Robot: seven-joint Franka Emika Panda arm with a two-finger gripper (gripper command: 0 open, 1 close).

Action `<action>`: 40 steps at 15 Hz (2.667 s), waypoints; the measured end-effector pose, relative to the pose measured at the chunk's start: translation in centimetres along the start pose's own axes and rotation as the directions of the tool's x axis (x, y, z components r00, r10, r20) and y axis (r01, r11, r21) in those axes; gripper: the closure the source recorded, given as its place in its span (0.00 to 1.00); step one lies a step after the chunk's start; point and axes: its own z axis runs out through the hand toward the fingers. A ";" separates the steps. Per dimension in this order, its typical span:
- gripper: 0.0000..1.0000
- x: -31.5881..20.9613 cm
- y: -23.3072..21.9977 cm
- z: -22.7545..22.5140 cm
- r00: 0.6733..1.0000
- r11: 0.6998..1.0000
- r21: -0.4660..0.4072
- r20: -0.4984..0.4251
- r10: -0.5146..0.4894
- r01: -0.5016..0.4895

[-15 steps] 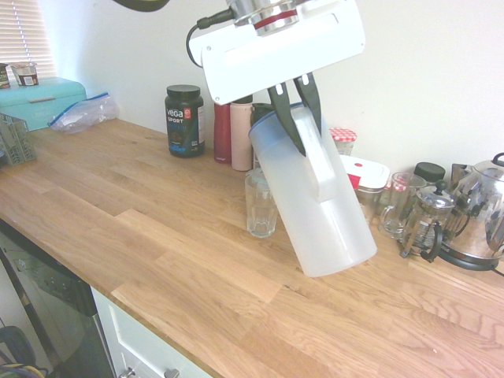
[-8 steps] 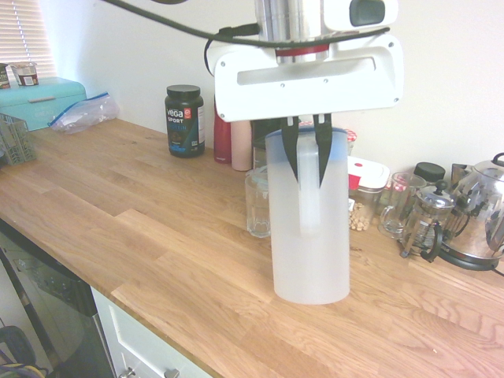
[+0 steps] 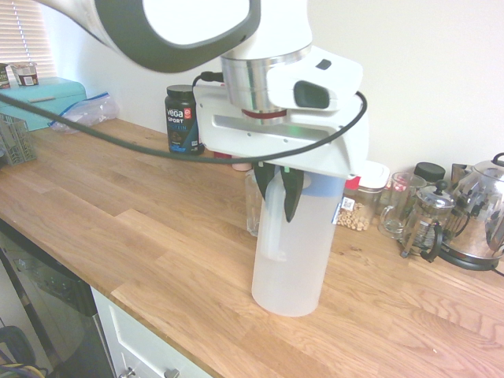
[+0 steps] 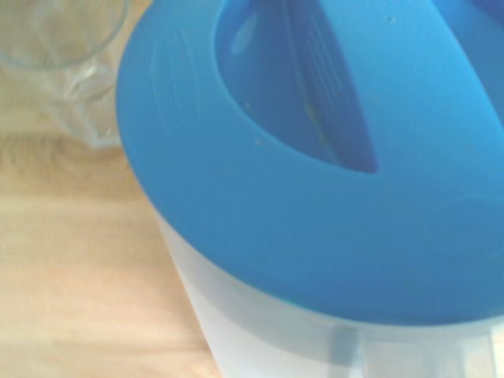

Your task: Pour me some water

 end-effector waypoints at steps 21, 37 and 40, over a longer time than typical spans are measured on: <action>1.00 -27.8 -18.3 -6.6 0.981 0.984 0.175 -0.186 0.061 -0.028; 1.00 -26.9 -34.9 3.3 0.991 0.977 0.202 -0.092 0.095 -0.075; 0.00 -27.2 -35.2 3.3 0.991 0.975 0.208 -0.087 0.101 -0.082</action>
